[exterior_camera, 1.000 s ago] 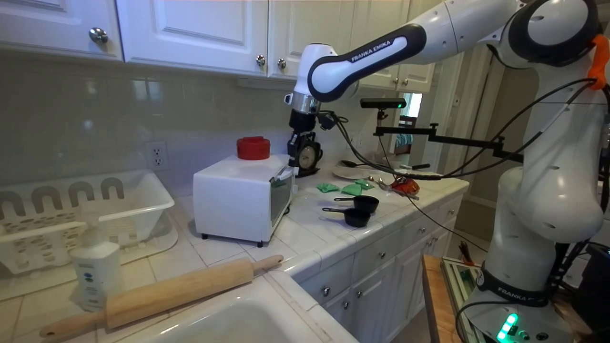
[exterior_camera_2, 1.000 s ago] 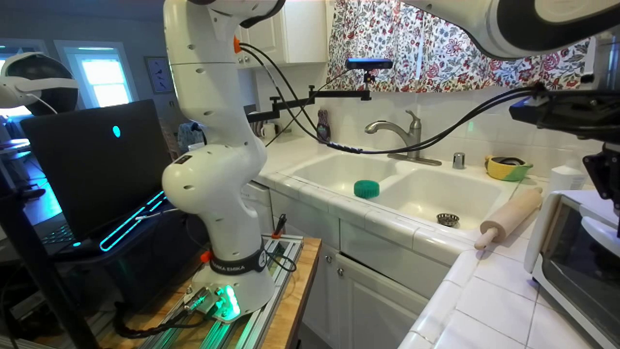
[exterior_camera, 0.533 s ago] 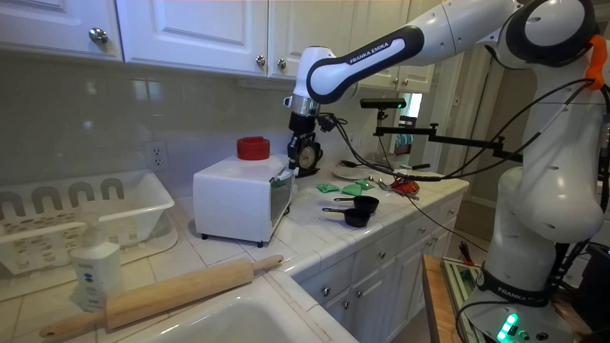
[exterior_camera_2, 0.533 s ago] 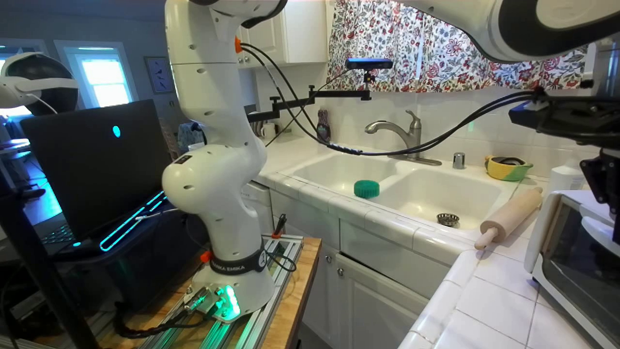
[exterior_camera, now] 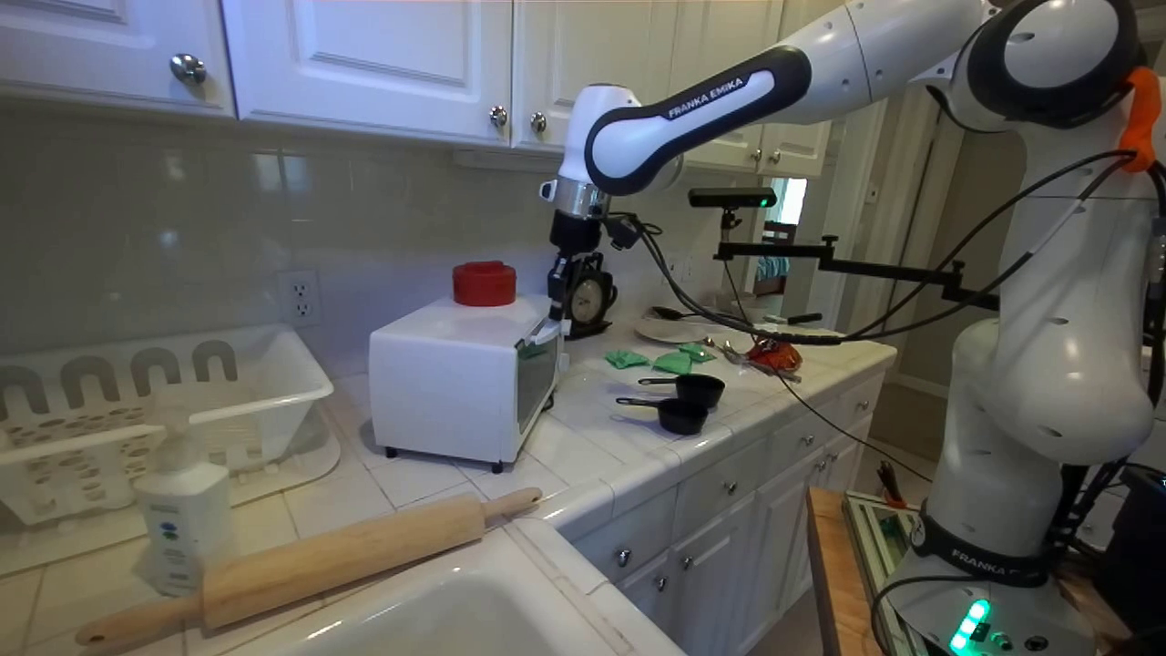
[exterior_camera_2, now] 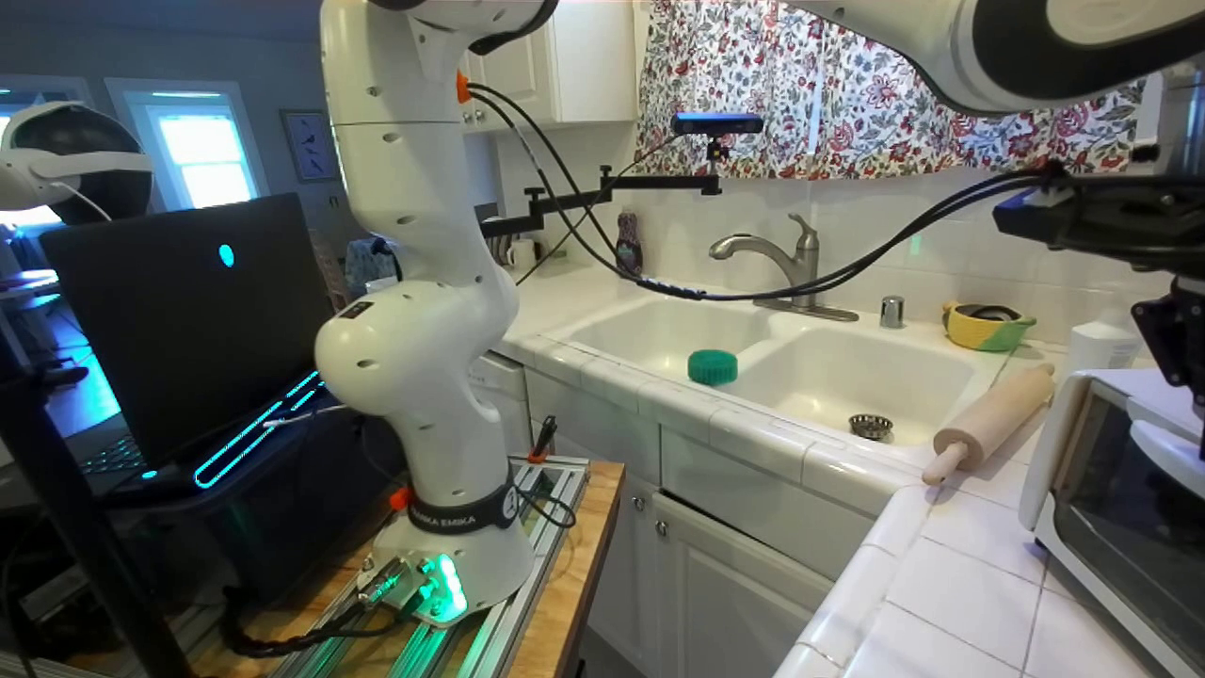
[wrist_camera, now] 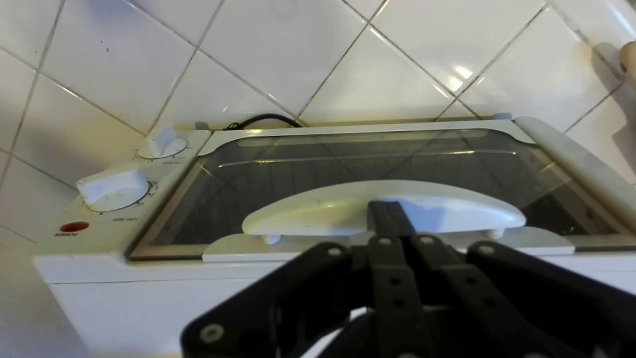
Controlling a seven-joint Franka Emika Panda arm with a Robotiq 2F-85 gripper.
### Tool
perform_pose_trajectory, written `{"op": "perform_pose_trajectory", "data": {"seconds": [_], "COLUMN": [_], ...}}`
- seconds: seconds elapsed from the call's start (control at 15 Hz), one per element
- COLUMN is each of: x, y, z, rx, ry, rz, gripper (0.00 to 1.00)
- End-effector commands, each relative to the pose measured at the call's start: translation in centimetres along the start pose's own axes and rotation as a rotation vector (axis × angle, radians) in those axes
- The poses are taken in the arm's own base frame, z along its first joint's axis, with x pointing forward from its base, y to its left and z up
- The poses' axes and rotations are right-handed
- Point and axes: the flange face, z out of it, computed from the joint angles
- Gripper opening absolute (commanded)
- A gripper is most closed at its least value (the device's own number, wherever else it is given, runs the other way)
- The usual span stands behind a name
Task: Open the door on the toaster oven.
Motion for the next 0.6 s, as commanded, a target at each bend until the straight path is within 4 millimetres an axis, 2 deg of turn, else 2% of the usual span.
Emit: {"op": "perform_pose_trajectory", "data": {"seconds": [0.0, 0.53], "x": [0.56, 0.34], "y": [0.13, 0.02], "z": [0.26, 0.97], "rx": [0.018, 0.04], "ry": [-0.013, -0.024], "rz": [-0.015, -0.049], "gripper": [0.0, 0.0]}}
